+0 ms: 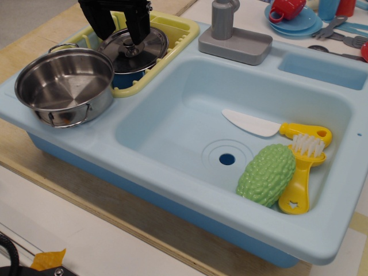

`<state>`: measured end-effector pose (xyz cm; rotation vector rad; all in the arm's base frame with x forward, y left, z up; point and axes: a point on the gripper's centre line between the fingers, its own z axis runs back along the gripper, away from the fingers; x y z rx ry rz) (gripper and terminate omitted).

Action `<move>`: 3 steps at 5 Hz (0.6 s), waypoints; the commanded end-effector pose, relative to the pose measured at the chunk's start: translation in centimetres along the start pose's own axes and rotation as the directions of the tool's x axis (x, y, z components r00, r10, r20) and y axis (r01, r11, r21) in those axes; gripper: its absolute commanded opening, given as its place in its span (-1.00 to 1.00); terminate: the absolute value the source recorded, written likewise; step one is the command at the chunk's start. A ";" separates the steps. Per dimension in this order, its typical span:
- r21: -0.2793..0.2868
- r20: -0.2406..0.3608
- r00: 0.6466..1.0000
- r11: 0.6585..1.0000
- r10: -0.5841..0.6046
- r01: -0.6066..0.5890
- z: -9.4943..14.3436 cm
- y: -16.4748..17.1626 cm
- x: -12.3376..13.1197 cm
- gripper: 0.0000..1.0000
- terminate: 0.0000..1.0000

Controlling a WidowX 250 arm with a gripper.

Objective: Put lid on pot or pan

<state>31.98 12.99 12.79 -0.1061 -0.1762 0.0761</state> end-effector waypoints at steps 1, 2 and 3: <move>0.000 0.001 1.000 1.000 -0.001 0.001 0.0 0.2 0.4 1.00 -1.00; -0.008 0.002 1.000 1.000 0.006 -0.006 -0.5 0.3 0.3 1.00 -1.00; -0.009 0.014 1.000 1.000 0.007 -0.007 -0.7 0.3 0.0 -1.00 -1.00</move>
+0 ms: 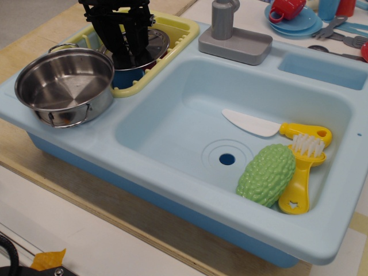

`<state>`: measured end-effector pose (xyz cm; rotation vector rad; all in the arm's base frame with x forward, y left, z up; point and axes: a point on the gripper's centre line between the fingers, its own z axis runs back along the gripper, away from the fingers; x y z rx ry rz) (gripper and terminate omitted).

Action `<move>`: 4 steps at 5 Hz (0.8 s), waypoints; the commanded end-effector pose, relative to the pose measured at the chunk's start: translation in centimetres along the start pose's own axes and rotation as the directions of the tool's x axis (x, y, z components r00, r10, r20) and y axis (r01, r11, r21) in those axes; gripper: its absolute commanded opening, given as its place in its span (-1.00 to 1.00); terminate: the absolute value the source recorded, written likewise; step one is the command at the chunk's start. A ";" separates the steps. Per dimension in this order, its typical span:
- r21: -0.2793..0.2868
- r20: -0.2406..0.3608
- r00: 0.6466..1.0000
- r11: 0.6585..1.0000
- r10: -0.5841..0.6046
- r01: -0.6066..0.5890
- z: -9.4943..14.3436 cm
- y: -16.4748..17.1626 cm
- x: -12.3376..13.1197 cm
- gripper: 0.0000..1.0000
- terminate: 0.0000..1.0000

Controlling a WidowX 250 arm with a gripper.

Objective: Put lid on pot or pan

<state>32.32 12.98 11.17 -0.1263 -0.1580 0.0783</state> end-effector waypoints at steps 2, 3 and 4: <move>0.045 0.010 1.000 0.999 0.018 -0.018 2.6 -0.2 0.5 -1.00 -1.00; 0.111 0.020 0.999 0.993 0.030 -0.032 5.8 -0.4 1.1 -1.00 -1.00; 0.169 0.075 0.994 0.982 0.075 -0.087 8.5 -1.0 -0.7 -1.00 -1.00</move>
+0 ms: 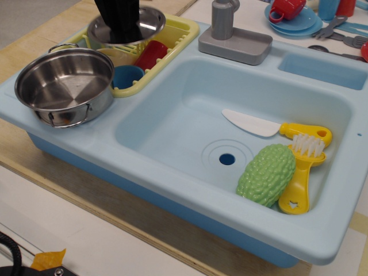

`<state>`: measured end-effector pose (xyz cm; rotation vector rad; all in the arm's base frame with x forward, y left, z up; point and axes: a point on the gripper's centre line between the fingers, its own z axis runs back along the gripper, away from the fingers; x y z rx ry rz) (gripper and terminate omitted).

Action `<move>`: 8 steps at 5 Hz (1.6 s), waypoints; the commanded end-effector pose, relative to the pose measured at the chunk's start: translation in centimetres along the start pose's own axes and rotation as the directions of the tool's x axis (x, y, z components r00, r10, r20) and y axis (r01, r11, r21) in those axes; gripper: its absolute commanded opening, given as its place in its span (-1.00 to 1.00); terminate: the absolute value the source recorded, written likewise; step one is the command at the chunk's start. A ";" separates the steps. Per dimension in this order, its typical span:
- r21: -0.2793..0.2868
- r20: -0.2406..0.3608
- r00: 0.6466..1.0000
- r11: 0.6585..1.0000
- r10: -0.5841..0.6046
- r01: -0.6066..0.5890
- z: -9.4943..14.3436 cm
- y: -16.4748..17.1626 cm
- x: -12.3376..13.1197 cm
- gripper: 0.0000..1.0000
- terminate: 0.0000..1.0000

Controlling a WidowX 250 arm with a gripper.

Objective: Put lid on pot or pan

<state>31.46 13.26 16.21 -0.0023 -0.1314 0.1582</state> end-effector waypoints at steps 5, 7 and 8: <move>-0.006 -0.006 0.948 0.948 0.319 -0.319 3.2 0.3 -9.1 -1.00 -1.00; -0.037 -0.070 0.937 0.937 0.343 -0.346 1.8 0.9 -9.1 1.00 -1.00; -0.031 -0.092 0.927 0.930 0.363 -0.367 1.6 1.2 -9.6 1.00 -1.00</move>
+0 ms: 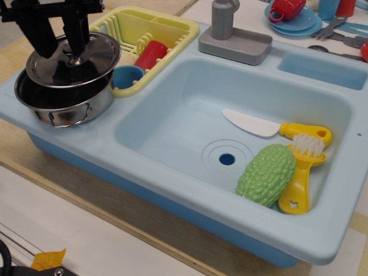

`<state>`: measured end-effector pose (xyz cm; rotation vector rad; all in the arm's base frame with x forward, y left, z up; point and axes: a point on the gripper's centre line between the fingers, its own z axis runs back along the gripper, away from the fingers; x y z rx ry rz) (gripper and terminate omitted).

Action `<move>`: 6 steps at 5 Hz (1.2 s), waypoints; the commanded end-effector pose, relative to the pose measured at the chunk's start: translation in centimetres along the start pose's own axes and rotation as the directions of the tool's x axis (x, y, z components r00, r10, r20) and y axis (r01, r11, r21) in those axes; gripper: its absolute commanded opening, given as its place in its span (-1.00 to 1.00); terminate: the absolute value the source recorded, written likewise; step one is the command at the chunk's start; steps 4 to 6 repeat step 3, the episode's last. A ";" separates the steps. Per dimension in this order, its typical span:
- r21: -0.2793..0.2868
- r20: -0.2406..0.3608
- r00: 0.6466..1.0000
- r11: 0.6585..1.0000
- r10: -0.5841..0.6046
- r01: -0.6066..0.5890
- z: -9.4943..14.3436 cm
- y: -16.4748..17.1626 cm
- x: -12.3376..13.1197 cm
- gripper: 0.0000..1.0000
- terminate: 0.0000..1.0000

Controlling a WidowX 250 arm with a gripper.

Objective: Put lid on pot or pan

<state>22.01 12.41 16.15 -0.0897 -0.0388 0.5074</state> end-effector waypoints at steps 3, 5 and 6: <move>0.001 0.012 0.999 1.000 0.030 -0.030 0.3 0.8 -0.5 1.00 1.00; 0.001 0.012 0.999 1.000 0.030 -0.030 0.3 0.8 -0.5 1.00 1.00; 0.001 0.012 0.999 1.000 0.030 -0.030 0.3 0.8 -0.5 1.00 1.00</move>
